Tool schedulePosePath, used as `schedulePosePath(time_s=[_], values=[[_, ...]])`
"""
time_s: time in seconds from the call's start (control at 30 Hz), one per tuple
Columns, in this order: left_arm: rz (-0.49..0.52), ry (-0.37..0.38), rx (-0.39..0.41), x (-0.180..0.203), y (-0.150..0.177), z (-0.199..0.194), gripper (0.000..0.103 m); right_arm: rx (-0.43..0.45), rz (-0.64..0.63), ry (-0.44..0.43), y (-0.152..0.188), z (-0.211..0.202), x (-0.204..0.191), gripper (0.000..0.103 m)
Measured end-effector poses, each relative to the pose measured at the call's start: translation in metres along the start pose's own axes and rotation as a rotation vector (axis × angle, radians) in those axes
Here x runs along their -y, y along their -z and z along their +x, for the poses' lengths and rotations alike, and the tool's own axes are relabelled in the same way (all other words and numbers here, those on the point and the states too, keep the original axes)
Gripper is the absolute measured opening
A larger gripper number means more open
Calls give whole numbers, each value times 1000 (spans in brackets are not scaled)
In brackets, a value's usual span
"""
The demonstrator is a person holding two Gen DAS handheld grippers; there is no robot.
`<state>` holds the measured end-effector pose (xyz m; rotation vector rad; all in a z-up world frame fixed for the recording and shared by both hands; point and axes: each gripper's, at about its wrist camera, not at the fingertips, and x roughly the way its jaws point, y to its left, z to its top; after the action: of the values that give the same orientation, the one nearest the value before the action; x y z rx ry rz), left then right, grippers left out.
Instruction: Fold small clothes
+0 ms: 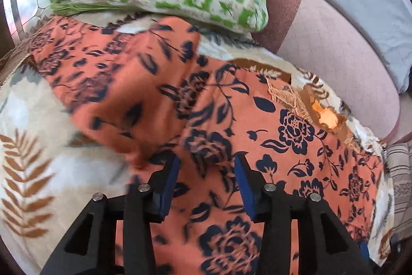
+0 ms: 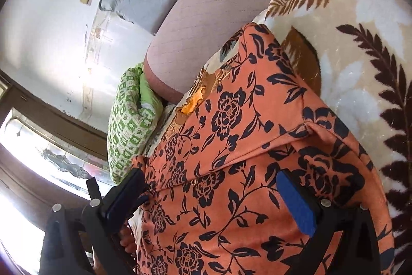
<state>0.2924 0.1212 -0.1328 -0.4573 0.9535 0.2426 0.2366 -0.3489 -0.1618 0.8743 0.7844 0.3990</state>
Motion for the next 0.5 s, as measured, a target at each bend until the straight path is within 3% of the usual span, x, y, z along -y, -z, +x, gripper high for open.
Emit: schedulePosePath(time_s=[0.07, 0.13, 0.2, 0.37, 0.5], values=[[-41, 39, 38, -33, 2, -17, 49, 0, -3, -1, 0, -1, -1, 103], [-123, 52, 92, -79, -6, -38, 66, -4, -5, -5, 1, -1, -2, 103], [-272, 84, 136, -137, -20, -47, 75, -9, -13, 0, 2, 1, -4, 103], [-695, 279, 81, -280, -56, -12, 75, -39, -62, 20, 10, 11, -10, 103], [-754, 302, 108, -331, -89, 6, 74, -72, -105, 35, 18, 22, -14, 103]])
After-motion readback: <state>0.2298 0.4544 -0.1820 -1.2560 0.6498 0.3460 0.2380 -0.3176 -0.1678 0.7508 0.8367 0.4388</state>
